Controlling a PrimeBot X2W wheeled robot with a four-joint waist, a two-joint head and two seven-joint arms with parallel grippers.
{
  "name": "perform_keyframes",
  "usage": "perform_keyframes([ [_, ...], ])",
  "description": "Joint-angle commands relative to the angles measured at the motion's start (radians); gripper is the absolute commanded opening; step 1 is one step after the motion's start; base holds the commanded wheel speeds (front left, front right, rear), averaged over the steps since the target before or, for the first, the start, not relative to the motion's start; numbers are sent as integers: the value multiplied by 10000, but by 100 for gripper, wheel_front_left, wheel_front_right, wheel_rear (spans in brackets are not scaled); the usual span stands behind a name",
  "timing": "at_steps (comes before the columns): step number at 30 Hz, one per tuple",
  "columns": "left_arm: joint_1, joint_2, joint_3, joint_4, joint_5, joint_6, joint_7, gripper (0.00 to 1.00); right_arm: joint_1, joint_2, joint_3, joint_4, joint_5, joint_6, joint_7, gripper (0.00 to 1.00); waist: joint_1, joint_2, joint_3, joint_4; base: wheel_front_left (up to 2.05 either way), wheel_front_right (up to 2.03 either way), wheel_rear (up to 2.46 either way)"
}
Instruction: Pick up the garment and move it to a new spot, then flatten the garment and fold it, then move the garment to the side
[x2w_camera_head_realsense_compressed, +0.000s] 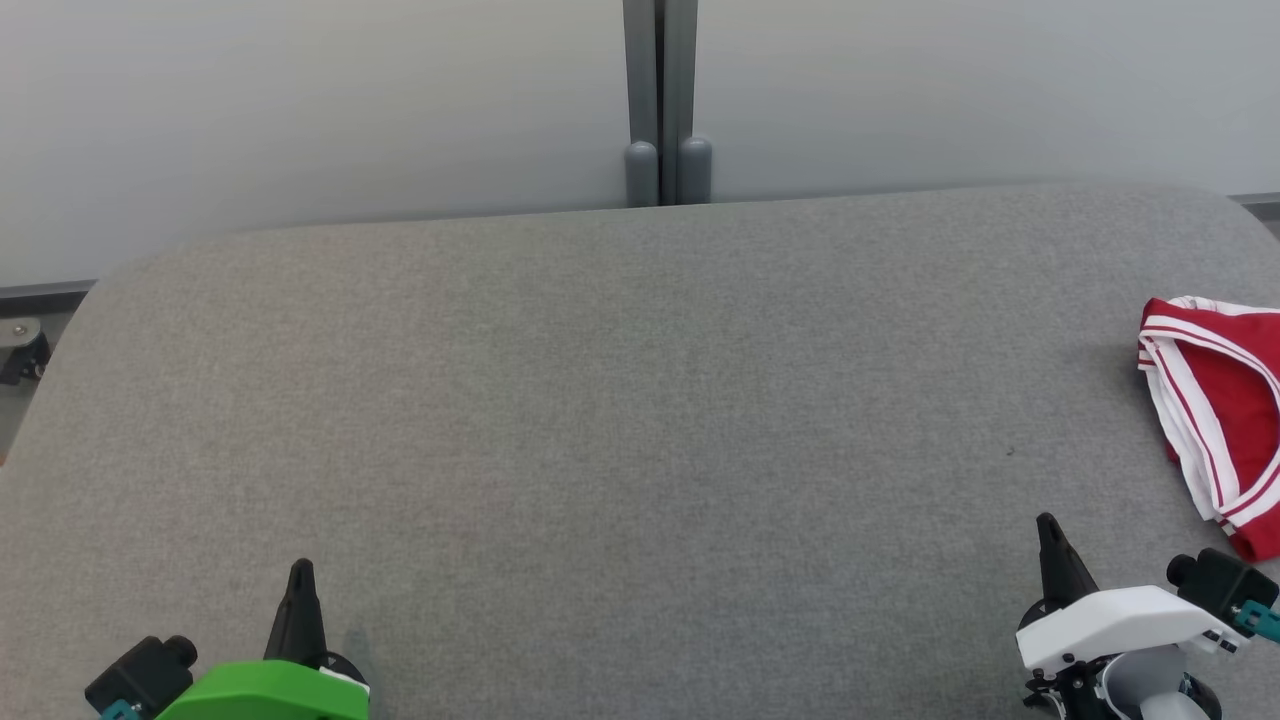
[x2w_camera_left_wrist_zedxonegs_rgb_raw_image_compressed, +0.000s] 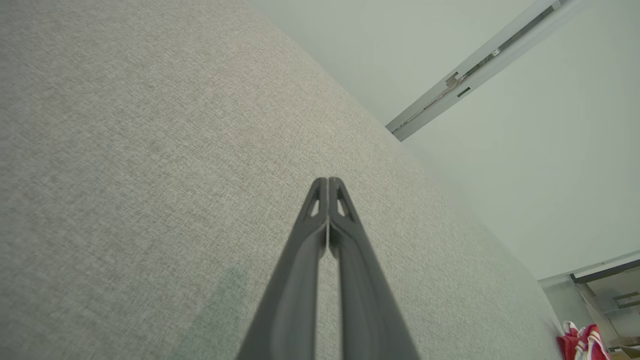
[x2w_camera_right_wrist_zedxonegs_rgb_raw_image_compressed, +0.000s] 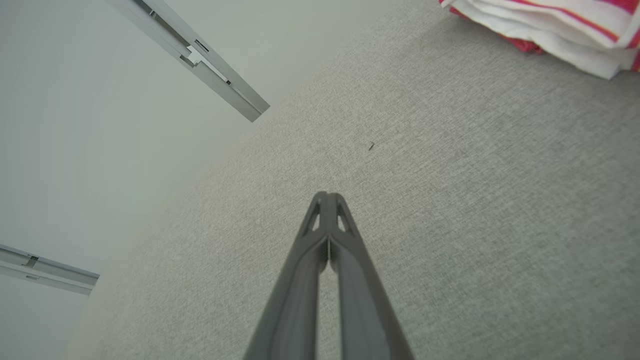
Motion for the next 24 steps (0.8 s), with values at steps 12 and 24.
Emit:
perform_keyframes([
  [12,-497,63,208,-344,-1641,71,438,0,-240,-84,-86,-450,1824,-7,451,0,0,0,13,-2,0,0,0],
  [24,-647,73,342,-514,-2920,97,794,0,-272,-98,-140,-687,3237,-7,803,0,0,0,26,-4,0,0,0],
])
